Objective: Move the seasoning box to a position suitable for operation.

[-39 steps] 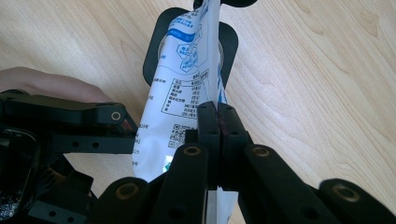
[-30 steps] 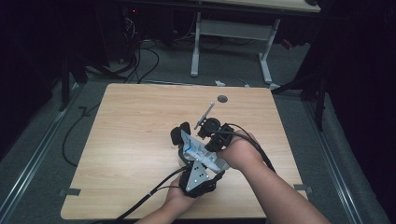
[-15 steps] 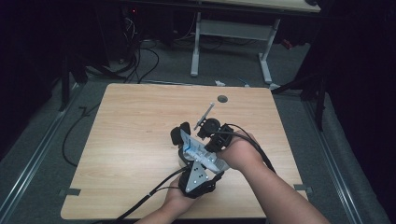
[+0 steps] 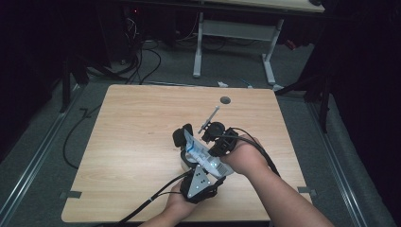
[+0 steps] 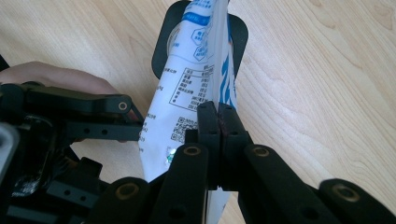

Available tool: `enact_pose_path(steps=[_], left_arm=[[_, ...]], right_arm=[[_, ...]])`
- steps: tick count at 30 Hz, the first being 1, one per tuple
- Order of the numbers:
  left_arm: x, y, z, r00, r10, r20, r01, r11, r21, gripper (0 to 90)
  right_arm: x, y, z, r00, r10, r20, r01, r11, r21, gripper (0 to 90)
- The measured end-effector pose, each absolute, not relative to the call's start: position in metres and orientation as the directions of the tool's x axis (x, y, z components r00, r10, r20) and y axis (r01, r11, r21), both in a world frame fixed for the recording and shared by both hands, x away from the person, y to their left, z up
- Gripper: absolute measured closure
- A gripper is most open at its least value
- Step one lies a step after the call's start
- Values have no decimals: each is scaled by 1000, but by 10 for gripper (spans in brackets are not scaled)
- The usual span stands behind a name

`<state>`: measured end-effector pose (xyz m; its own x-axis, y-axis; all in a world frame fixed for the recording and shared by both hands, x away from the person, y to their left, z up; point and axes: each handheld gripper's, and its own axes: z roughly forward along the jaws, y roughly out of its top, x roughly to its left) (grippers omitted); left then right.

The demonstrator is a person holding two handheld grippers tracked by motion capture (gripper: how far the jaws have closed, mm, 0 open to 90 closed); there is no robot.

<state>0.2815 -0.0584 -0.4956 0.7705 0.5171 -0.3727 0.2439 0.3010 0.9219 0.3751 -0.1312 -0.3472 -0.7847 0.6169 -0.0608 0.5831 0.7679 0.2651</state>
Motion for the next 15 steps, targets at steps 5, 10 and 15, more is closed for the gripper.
enact_pose_path(steps=[5,10,15], left_arm=[[282,-56,-499,765,518,-381,254,301,919,547],[283,-52,-504,760,524,-385,262,295,919,547],[283,-49,-506,754,525,-394,270,299,915,547]], right_arm=[[374,-133,-347,-783,619,-57,585,765,268,900],[373,-133,-349,-784,619,-45,587,763,272,900],[372,-134,-349,-780,624,-42,592,758,274,900]])
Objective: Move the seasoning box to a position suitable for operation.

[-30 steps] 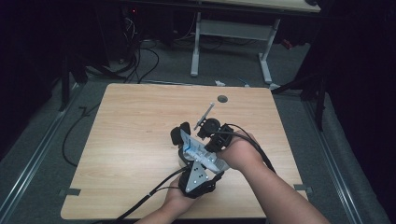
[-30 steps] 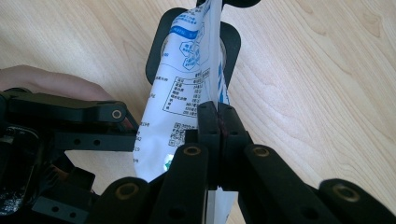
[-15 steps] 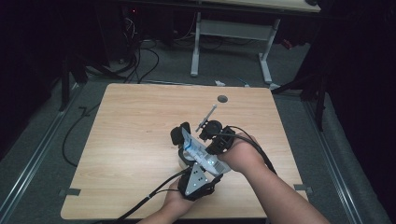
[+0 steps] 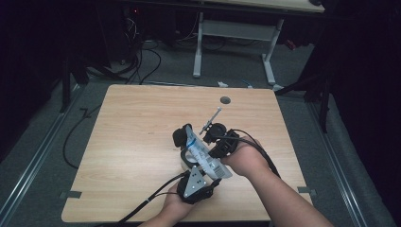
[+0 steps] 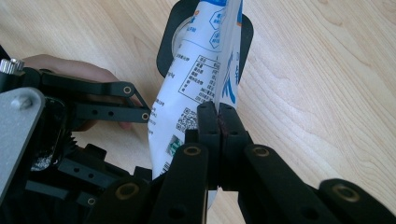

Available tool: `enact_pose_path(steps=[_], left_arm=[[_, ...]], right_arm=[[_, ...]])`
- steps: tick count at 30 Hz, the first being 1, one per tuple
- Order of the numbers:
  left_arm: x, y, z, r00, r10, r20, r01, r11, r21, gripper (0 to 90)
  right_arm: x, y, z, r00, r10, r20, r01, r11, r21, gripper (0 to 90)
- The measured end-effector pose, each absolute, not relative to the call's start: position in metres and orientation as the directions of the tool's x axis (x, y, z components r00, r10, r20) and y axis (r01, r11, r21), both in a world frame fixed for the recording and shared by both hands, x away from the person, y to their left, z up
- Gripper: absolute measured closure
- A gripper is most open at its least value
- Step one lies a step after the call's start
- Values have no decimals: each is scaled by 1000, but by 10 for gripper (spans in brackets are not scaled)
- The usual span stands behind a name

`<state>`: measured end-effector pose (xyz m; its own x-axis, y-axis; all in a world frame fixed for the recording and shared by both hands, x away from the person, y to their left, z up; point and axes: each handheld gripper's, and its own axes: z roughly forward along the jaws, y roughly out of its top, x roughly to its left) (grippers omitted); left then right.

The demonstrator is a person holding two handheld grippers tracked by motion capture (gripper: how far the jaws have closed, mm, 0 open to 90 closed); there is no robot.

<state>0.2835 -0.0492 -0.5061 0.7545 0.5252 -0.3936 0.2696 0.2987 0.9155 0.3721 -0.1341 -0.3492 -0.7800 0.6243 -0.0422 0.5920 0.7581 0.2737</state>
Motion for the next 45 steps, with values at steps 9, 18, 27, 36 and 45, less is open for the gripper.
enact_pose_path(steps=[9,18,27,36,45], left_arm=[[283,-46,-509,750,523,-405,279,305,911,548],[283,-46,-508,744,508,-433,304,320,897,547],[278,-41,-503,751,457,-477,347,341,874,465],[274,-29,-505,762,441,-474,358,324,876,395],[275,-7,-508,754,463,-466,339,334,880,387]], right_arm=[[369,-135,-349,-781,624,-31,591,754,286,900],[364,-140,-347,-776,630,-27,595,746,298,900],[364,-146,-342,-766,643,-26,605,733,312,900],[365,-157,-343,-753,658,-35,618,724,307,900],[367,-175,-349,-726,687,-43,646,701,301,900]])
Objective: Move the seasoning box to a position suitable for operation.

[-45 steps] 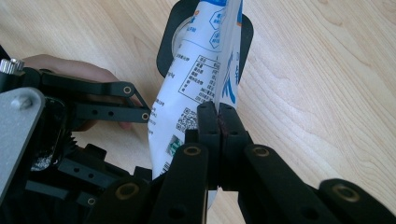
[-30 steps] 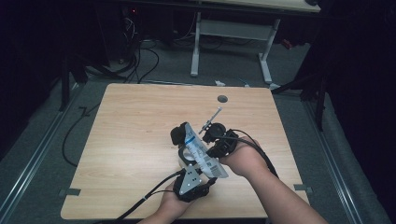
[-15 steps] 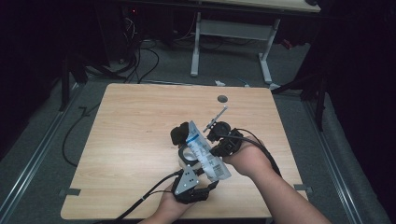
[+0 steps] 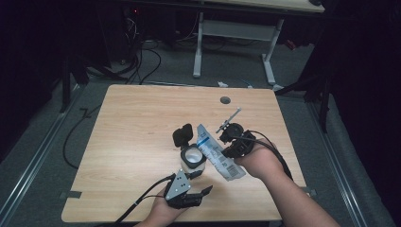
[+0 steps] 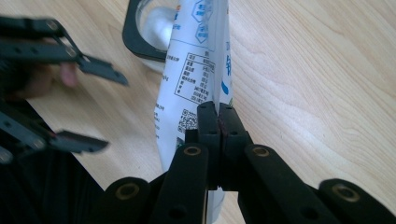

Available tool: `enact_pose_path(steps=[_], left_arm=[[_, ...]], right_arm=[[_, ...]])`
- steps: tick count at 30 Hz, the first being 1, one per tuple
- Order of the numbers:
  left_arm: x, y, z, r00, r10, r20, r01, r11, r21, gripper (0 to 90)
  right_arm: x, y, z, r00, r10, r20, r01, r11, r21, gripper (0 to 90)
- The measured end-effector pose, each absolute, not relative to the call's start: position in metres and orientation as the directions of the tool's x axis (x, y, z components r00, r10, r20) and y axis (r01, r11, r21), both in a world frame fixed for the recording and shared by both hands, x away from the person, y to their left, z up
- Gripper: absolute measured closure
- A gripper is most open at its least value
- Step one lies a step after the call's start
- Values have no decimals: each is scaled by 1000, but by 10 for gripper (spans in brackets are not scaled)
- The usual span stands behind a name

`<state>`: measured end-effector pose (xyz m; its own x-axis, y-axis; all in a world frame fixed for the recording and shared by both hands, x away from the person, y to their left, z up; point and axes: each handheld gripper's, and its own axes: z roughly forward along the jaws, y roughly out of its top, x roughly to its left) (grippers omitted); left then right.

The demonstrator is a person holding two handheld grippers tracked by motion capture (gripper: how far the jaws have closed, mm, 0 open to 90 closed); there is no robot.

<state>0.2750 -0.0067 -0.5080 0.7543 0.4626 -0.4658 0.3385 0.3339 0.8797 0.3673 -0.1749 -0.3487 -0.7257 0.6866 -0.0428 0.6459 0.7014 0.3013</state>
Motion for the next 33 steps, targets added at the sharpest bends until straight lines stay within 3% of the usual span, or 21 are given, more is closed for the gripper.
enact_pose_path(steps=[17,33], left_arm=[[302,63,-509,686,580,-439,261,368,893,391],[322,103,-513,618,655,-435,220,387,895,398]], right_arm=[[367,-200,-358,-686,727,-5,676,641,364,900],[368,-228,-374,-638,770,-19,716,602,354,900]])
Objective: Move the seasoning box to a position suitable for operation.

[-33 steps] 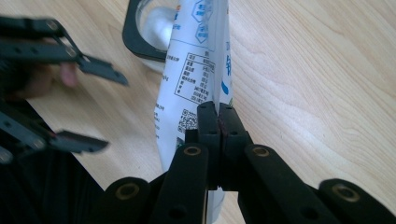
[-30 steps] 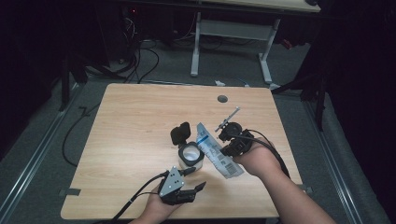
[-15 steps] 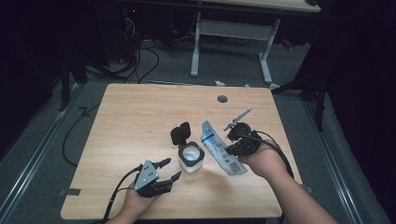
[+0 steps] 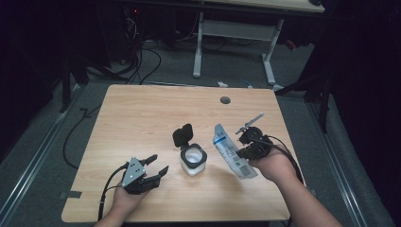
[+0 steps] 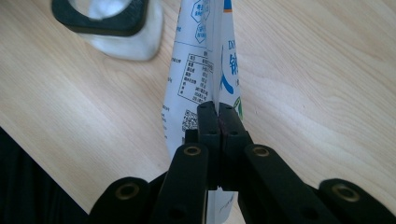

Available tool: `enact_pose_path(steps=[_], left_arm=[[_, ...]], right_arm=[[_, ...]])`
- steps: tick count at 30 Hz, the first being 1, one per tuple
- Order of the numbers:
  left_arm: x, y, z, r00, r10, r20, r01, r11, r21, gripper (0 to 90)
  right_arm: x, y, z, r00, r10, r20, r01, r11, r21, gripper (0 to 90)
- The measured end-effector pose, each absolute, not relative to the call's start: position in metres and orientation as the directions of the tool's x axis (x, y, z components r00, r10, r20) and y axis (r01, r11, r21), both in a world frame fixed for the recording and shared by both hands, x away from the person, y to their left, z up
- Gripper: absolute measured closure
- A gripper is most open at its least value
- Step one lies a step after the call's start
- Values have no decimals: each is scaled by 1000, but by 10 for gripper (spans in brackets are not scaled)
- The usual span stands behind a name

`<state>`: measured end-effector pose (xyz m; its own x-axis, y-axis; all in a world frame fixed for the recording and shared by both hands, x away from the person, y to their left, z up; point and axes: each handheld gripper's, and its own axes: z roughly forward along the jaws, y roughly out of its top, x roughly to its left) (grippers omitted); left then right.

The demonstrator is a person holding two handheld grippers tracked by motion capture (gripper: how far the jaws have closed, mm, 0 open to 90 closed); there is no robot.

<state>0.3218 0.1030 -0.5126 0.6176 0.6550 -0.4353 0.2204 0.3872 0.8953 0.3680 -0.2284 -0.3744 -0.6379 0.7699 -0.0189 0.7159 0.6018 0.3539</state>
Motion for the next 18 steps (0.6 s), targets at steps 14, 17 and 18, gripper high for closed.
enact_pose_path(steps=[14,17,18], left_arm=[[327,112,-513,594,668,-448,220,401,889,400],[327,114,-512,589,669,-452,219,407,887,401],[328,115,-512,588,669,-455,217,411,885,401]], right_arm=[[367,-266,-396,-571,820,-19,757,536,374,900],[366,-270,-399,-561,828,-17,754,519,403,900],[365,-272,-401,-557,830,-11,752,510,418,900]])
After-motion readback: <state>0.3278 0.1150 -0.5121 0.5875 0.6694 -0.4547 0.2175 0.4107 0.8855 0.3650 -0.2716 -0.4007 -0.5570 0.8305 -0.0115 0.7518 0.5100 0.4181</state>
